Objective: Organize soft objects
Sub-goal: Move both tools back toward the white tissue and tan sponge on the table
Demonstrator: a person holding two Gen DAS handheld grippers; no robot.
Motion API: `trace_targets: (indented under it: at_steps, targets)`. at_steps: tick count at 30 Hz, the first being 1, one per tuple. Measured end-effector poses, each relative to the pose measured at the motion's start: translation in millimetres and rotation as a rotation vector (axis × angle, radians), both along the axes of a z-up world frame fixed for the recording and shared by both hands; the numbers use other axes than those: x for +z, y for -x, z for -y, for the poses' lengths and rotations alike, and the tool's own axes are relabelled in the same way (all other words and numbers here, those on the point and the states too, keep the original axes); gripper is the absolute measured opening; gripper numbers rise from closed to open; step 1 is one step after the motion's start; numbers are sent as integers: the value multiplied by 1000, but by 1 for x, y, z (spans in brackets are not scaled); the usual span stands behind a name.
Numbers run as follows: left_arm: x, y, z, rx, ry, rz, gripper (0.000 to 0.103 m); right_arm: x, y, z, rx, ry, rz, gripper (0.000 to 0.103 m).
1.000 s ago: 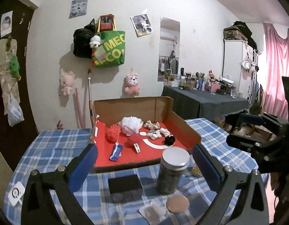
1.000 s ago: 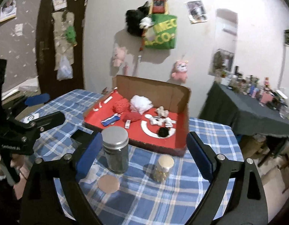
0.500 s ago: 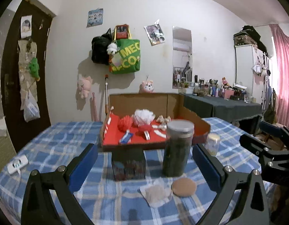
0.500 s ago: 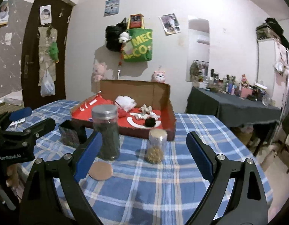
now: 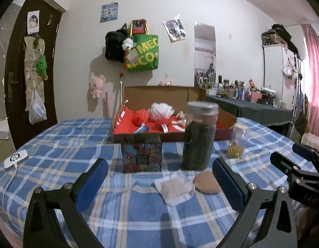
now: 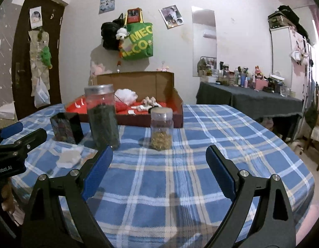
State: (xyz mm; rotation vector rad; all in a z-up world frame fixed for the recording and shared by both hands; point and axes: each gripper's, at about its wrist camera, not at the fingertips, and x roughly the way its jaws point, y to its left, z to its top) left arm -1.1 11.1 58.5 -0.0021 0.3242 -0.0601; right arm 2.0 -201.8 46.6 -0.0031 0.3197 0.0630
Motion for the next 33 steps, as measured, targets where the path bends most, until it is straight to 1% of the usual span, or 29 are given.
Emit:
trace_targets:
  at_steps: [8, 11, 19, 23, 30, 33]
  targets:
    - [-25, -13, -3, -5, 38, -108, 103, -16, -7, -5, 5, 19, -57, 92]
    - [-30, -17, -4, 3, 34, -130, 103, -20, -9, -7, 8, 32, -72, 92]
    - [-32, -26, -4, -11, 25, -172, 103, -21, -18, -15, 48, 26, -108, 92]
    - [-31, -34, -5, -34, 21, -219, 103, -22, -27, -23, 90, 34, -147, 92]
    - [-28, -50, -6, -76, -10, -285, 103, -18, -48, -40, 190, 65, -221, 92]
    - [-28, -58, -7, -108, -11, -314, 101, -18, -59, -43, 239, 67, -260, 92]
